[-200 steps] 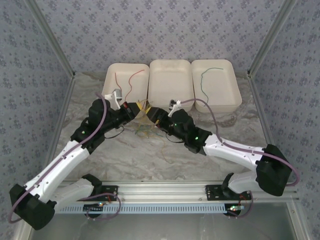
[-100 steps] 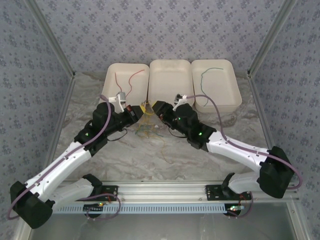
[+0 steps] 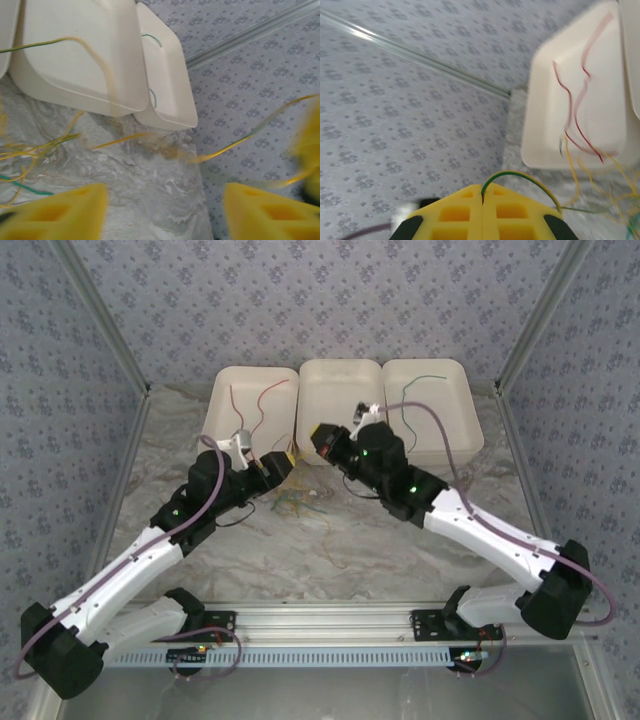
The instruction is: Untangle the cables
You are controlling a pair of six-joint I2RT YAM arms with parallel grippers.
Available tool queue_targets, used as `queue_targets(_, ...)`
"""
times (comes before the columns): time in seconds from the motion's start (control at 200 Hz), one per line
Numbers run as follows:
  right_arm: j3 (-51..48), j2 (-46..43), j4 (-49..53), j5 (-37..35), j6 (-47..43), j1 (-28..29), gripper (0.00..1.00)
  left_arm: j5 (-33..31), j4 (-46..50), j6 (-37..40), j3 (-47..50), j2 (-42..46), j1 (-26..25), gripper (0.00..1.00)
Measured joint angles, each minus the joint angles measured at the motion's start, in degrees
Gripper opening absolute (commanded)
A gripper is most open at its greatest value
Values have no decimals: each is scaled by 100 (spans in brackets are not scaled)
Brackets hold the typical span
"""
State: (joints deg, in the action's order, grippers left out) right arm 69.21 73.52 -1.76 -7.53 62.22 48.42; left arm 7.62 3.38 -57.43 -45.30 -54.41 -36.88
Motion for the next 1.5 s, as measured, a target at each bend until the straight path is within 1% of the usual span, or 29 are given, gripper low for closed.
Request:
queue_targets(0.105, 754, -173, 315, 22, -485, -162, 0, -304, 179, 68, 219, 103, 0, 72)
queue_targets(0.225, 1290, -304, 610, 149, -841, -437, 0, -542, 205, 85, 586, 94, 2, 71)
queue_targets(0.275, 1471, -306, 756, 212, -973, -546, 0, -616, 195, 83, 754, -13, 2, 72)
queue_targets(0.39, 1746, -297, 1128, 389, -1231, -678, 0, -710, 52, 66, 1113, -330, 11, 79)
queue_targets(0.535, 2081, -243, 1510, 634, -1447, -778, 0, -675, -369, 111, 1276, -839, -37, 80)
queue_targets(0.809, 2616, -133, 1945, 964, -1646, -1051, 0, -520, -1390, 236, 1091, -1875, -450, 83)
queue_targets(0.949, 2879, -92, 2063, 1113, -1692, -1145, 0, -428, -1873, 229, 1049, -2367, -726, 82)
queue_targets(1.069, 3084, -52, 2151, 1281, -1729, -1375, 0, -560, -1910, 243, 1032, -2363, -1058, 80)
queue_targets(1.164, 3327, 15, 2218, 1421, -1749, -1628, 0, -739, -1832, 354, 1029, -2175, -1296, 77)
queue_targets(1.254, 3633, 120, 2262, 1585, -1753, -1867, 0, -907, -1823, 527, 1029, -1976, -1488, 77)
queue_targets(1.374, 4046, 293, 2258, 1797, -1746, -2094, 0, -1058, -1847, 800, 1023, -1985, -1661, 82)
queue_targets(1.504, 4284, 422, 2258, 2002, -1657, -2221, 0, -1239, -1812, 1093, 752, -2439, -1714, 88)
